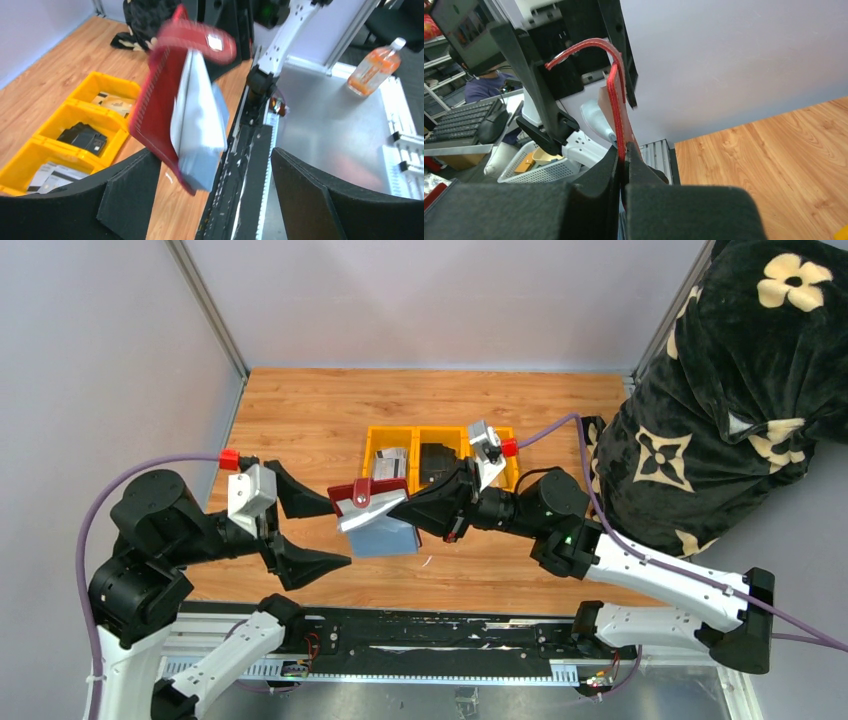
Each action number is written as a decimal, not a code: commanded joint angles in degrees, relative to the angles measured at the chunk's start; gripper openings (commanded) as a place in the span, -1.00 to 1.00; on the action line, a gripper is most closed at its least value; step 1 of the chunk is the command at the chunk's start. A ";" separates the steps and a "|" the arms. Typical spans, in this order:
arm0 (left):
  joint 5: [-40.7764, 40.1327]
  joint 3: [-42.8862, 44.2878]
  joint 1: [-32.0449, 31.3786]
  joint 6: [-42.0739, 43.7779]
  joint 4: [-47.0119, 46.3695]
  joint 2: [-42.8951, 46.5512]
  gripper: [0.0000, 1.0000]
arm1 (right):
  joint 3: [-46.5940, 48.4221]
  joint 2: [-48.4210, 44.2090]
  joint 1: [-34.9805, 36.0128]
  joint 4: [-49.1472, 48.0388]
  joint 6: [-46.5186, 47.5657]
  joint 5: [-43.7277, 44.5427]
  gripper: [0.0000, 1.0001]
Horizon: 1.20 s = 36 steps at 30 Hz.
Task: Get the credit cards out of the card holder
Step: Open the card holder at the center of the board.
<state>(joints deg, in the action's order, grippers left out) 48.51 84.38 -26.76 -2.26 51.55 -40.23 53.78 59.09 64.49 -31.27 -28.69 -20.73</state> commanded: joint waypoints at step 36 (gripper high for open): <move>-5.26 -4.60 -0.14 -17.41 -13.87 0.92 -1.00 | -6.67 2.32 -0.42 -13.67 -11.27 -14.77 0.20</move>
<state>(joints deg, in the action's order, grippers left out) 42.94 77.47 -26.76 -10.41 45.10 -37.65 51.24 62.85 64.42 -41.41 -39.38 -32.97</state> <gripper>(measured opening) 0.038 0.603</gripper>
